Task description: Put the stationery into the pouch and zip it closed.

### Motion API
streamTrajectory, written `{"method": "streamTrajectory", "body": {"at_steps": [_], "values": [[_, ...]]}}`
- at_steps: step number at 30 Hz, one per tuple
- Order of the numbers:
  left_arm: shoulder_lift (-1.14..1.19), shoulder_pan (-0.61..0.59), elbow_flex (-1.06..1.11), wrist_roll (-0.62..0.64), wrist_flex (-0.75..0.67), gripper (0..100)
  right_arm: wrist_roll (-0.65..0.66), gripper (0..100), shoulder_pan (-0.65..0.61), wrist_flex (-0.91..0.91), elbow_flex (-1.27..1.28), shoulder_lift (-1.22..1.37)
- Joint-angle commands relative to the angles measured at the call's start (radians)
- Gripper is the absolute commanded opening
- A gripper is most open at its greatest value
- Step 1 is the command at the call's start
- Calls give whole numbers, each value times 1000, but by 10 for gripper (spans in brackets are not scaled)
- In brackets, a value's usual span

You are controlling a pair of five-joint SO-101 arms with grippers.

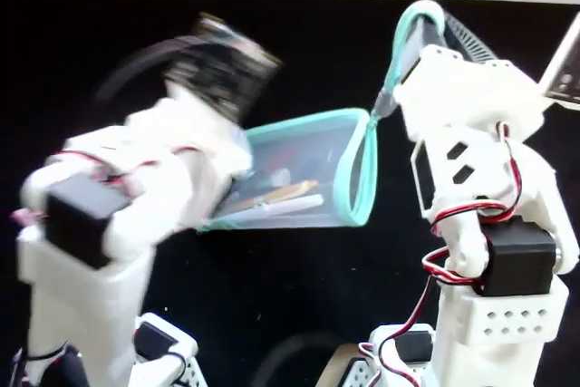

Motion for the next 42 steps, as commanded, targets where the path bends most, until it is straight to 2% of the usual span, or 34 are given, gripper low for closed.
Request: {"method": "streamTrajectory", "body": {"at_steps": [1,5,8,11,18,20,38,42], "values": [[-8,13,41,-28,-55,7,-11,7,13,-41,-73,-5],[-2,-77,131,-26,-115,7,-8,7,13,-47,-179,-5],[-10,-76,246,-26,-167,7,-8,7,13,-47,-249,24],[-10,8,280,-26,-173,7,-8,7,13,-45,-321,77],[-10,334,274,-31,-178,7,8,7,16,-47,-361,117],[-2,395,245,-31,-172,7,28,7,16,-47,-361,119],[4,645,162,-31,-173,7,31,7,16,-101,-369,120],[90,714,153,-32,-176,7,29,7,16,-120,-369,120]]}}
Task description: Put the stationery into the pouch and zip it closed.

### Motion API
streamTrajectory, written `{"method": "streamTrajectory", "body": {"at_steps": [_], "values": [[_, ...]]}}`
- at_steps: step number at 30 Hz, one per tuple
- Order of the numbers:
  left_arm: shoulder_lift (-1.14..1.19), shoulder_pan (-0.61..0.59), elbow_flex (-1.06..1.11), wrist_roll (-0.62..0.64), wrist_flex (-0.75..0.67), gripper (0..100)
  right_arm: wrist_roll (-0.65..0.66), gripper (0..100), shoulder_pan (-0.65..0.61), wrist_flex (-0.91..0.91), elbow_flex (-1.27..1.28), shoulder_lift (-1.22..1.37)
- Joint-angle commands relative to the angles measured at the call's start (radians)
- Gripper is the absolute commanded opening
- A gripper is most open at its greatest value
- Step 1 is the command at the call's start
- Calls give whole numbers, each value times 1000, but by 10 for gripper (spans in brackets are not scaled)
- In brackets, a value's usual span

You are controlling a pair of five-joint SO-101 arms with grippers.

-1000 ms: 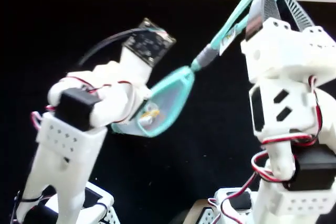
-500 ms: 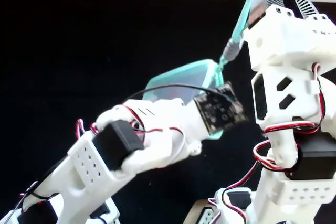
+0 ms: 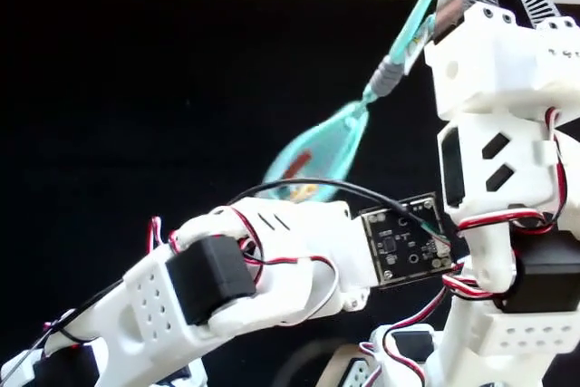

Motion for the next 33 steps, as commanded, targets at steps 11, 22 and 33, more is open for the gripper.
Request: {"method": "streamTrajectory", "body": {"at_steps": [11,22,33], "values": [[183,-206,-25,-103,-18,7,11,7,10,-27,-36,-1],[189,-604,117,-104,-203,7,12,7,10,30,-38,-5],[185,-730,173,-104,-321,7,64,7,5,81,-39,-8]]}}
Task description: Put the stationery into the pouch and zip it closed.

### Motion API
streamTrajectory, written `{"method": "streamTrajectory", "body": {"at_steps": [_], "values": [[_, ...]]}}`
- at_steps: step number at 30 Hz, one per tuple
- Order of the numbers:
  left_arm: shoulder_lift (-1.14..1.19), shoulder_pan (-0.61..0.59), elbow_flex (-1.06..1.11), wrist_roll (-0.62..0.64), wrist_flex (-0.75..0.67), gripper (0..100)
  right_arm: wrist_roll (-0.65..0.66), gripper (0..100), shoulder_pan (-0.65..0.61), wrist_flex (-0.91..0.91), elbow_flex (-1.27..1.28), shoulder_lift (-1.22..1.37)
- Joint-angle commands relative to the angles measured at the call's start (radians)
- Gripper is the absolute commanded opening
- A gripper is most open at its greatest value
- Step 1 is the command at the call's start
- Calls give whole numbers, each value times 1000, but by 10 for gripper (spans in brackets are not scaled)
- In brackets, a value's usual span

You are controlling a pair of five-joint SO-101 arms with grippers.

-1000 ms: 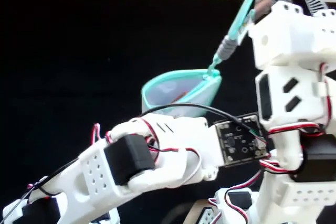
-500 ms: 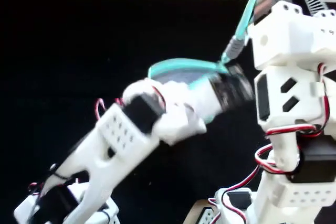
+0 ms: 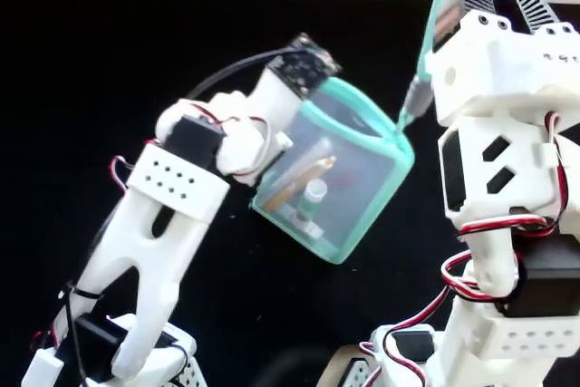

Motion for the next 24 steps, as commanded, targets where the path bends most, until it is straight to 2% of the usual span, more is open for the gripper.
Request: {"method": "streamTrajectory", "body": {"at_steps": [1,5,9,16,24], "values": [[-8,12,1,-6,-46,7,5,7,1,10,-28,-7],[-7,88,2,-5,-101,7,3,7,-36,31,-36,-8],[-4,127,4,-3,-235,7,5,7,-71,76,-36,-10],[117,77,65,-2,-439,7,11,7,-154,119,-42,-12],[193,33,65,-2,-460,7,6,7,-171,124,-222,-4]]}}
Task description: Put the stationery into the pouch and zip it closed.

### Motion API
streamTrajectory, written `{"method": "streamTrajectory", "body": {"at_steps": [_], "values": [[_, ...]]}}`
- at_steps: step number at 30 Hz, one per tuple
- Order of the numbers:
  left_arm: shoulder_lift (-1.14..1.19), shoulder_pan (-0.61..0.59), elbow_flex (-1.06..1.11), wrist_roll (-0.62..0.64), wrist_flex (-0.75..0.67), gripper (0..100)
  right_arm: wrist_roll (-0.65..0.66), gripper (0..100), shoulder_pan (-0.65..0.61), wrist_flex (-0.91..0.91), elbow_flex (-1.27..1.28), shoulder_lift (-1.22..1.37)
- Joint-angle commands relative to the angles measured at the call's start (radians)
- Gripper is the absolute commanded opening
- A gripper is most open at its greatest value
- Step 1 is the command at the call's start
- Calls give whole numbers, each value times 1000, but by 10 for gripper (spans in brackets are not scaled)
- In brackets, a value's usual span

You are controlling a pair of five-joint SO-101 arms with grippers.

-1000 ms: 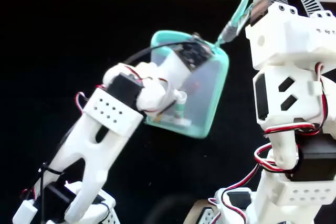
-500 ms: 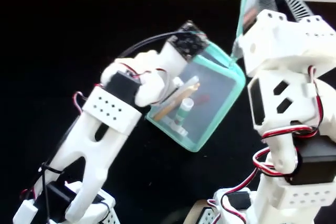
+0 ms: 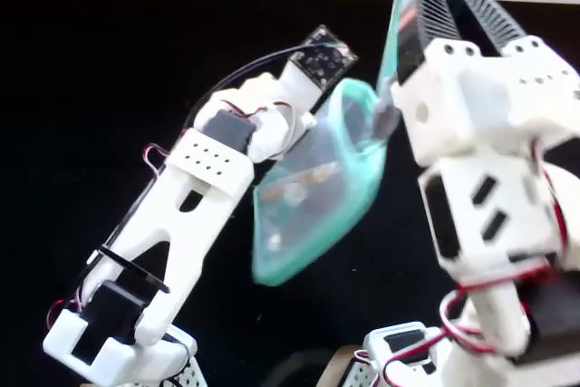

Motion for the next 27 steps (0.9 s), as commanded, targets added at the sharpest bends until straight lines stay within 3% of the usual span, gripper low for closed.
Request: {"method": "streamTrajectory", "body": {"at_steps": [1,10,27], "values": [[-4,-4,-4,-3,-18,7,3,7,-4,1,-62,-4],[-4,-10,4,-3,-15,7,-46,7,-5,-7,56,-5],[5,-13,5,-3,-17,7,-48,7,-163,-44,107,-4]]}}
